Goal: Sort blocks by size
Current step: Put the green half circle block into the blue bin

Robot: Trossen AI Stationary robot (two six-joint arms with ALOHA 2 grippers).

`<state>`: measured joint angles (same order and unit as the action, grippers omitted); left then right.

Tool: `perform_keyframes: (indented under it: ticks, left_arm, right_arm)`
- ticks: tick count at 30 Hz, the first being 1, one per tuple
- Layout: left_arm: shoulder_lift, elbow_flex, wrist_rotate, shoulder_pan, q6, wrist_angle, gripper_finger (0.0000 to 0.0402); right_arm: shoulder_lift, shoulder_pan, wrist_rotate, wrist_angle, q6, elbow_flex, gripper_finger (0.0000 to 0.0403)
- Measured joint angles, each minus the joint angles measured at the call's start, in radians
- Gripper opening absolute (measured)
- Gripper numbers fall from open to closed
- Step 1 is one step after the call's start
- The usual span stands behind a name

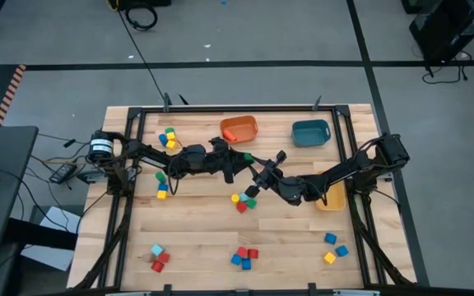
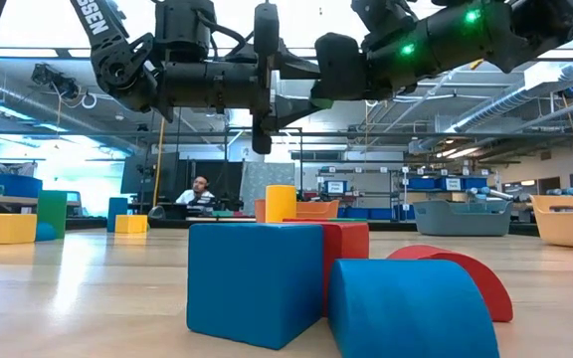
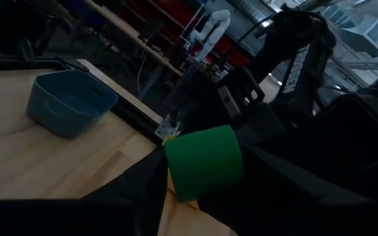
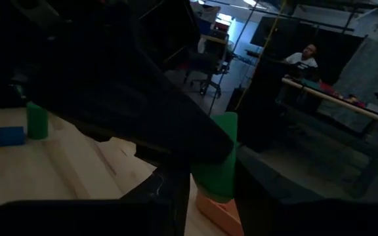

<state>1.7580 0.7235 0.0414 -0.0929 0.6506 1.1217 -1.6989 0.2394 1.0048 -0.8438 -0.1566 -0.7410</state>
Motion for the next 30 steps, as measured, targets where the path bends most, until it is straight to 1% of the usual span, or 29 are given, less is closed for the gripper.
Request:
perform_keyframes:
  ticks: [3, 6, 11, 13, 19, 21, 23, 27, 30]
  left_arm:
    - [0.000, 0.000, -0.002, -0.009, -0.092, 0.001, 0.0232]
    - [0.000, 0.000, -0.010, -0.023, -0.163, 0.002, 0.0234]
    - [-0.002, 0.000, -0.038, -0.054, -0.181, 0.002, 0.0232]
    - [-0.005, 0.000, -0.072, -0.072, -0.195, 0.002, 0.0232]
    - [-0.014, 0.001, -0.218, -0.125, -0.201, -0.014, 0.0232]
    - [-0.018, 0.001, -0.248, -0.137, -0.203, -0.044, 0.0231]
    - [-0.018, 0.001, -0.249, -0.143, -0.231, -0.072, 0.0231]
    - [-0.019, 0.001, -0.240, -0.143, -0.339, -0.141, 0.0231]
    - [-0.032, 0.001, -0.211, -0.141, -0.405, -0.226, 0.0230]
  right_arm:
    - [0.000, 0.000, 0.023, 0.001, 0.012, 0.000, 0.0108]
    - [0.000, 0.000, 0.050, 0.002, 0.018, 0.000, 0.0108]
    - [0.000, -0.001, 0.057, 0.004, 0.013, 0.000, 0.0108]
    - [0.000, -0.001, 0.066, 0.004, 0.000, 0.000, 0.0107]
    - [0.000, -0.001, 0.182, 0.003, 0.000, 0.000, 0.0106]
    - [0.000, -0.001, 0.207, 0.003, 0.005, 0.000, 0.0105]
    - [0.002, -0.007, 0.233, 0.005, 0.013, 0.000, 0.0103]
    - [0.043, -0.039, 0.226, 0.043, 0.100, 0.019, 0.0101]
    - [0.101, -0.083, 0.149, 0.120, 0.233, 0.057, 0.0100]
